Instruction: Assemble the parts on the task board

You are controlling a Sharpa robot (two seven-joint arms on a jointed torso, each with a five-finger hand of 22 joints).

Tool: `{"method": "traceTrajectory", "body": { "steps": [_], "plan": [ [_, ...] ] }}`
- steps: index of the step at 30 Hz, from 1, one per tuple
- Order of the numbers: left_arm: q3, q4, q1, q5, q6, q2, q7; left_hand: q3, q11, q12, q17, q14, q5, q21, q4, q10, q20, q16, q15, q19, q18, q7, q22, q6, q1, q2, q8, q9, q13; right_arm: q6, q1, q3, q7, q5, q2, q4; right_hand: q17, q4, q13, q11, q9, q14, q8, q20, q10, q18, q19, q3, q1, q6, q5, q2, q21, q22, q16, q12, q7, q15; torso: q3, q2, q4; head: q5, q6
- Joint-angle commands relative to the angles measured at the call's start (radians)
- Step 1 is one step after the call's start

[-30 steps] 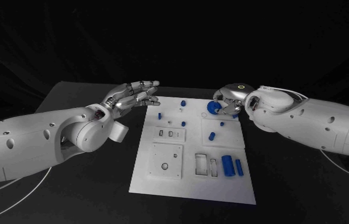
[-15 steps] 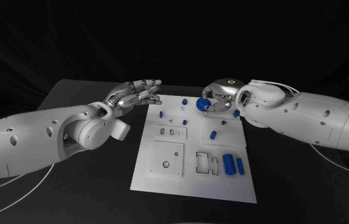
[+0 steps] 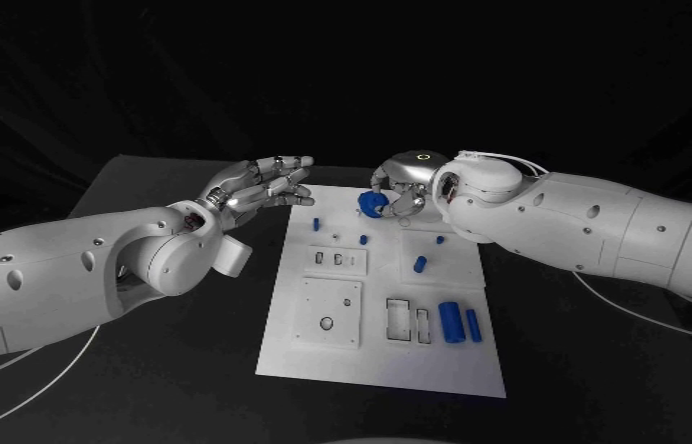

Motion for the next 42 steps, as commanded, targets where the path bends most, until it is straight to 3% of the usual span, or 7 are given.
{"method": "traceTrajectory", "body": {
  "steps": [1, 22, 33, 38, 42],
  "plan": [
    [0.001, 0.005, 0.001, -0.005, 0.01, 0.0, 0.0, 0.007, -0.002, 0.003, -0.001, 0.001, 0.006, -0.004, 0.002, 0.002, 0.002, -0.005, 0.005, -0.005, 0.007, -0.004, -0.001, -0.001, 0.009, -0.004, 0.001, 0.001, -0.001, 0.024, -0.001, 0.0, 0.003, 0.002, 0.022, -0.023, 0.263, -0.002, 0.263, -0.001, 0.012, 0.106, -0.004, -0.005, 0.107, -0.008, 0.038, 0.006, 0.005, 0.067, -0.007, 0.006, -0.001, 0.234, 0.003, 0.004, -0.057, -0.004, 0.0004, 0.0, 0.0008, -0.002, -0.001],
    [0.001, 0.011, 0.001, -0.013, -0.002, -0.012, 0.004, 0.007, -0.002, 0.004, -0.002, 0.003, 0.007, -0.005, 0.0, 0.004, 0.003, -0.004, 0.006, -0.006, 0.006, -0.003, -0.001, 0.004, 0.011, -0.006, 0.004, 0.001, -0.002, 0.071, -0.004, 0.001, -0.003, 0.003, 0.099, -0.086, 0.263, -0.004, 0.263, 0.004, -0.006, 0.106, -0.027, -0.003, 0.107, -0.007, 0.034, 0.013, 0.005, 0.065, -0.016, 0.005, -0.005, 0.232, 0.003, 0.004, -0.052, -0.001, 0.0013, 0.0, -0.0009, -0.008, 0.002],
    [0.001, 0.016, 0.001, -0.013, -0.003, -0.014, 0.003, 0.007, -0.001, 0.004, -0.002, 0.004, 0.007, -0.006, 0.0, 0.005, 0.003, -0.004, 0.006, -0.006, 0.006, -0.003, -0.001, 0.005, 0.012, -0.007, 0.005, 0.001, -0.002, 0.061, -0.021, 0.001, 0.001, 0.003, 0.116, -0.107, 0.263, -0.006, 0.263, 0.006, -0.018, 0.106, -0.044, -0.001, 0.107, -0.007, 0.035, 0.017, 0.006, 0.06, -0.018, 0.004, -0.004, 0.233, 0.003, 0.004, -0.049, 0.001, 0.0011, 0.0, -0.0001, -0.007, 0.001],
    [0.001, 0.018, 0.001, -0.013, -0.004, -0.017, 0.002, 0.007, -0.001, 0.004, -0.002, 0.004, 0.007, -0.006, 0.0, 0.005, 0.003, -0.004, 0.006, -0.006, 0.006, -0.003, -0.001, 0.005, 0.012, -0.007, 0.005, 0.001, -0.002, 0.06, -0.028, 0.001, 0.001, 0.003, 0.12, -0.113, 0.263, -0.005, 0.263, 0.012, -0.057, 0.106, -0.09, 0.004, 0.107, -0.006, 0.034, 0.025, 0.001, 0.036, -0.021, -0.001, -0.006, 0.232, 0.003, 0.004, -0.042, 0.005, 0.0006, 0.0, -0.0007, -0.004, -0.003],
    [0.001, 0.018, 0.001, -0.013, -0.004, -0.018, 0.0, 0.007, -0.001, 0.004, -0.002, 0.004, 0.007, -0.006, 0.0, 0.005, 0.003, -0.004, 0.006, -0.006, 0.006, -0.003, -0.001, 0.005, 0.012, -0.007, 0.005, 0.001, -0.002, 0.058, -0.03, 0.001, 0.001, 0.003, 0.121, -0.115, 0.263, -0.001, 0.263, 0.016, -0.114, 0.106, -0.146, 0.008, 0.107, -0.006, 0.032, 0.035, -0.006, -0.001, -0.034, -0.006, -0.007, 0.232, 0.003, 0.004, -0.038, 0.009, 0.0005, -0.001, -0.001, -0.003, -0.005]
  ]
}}
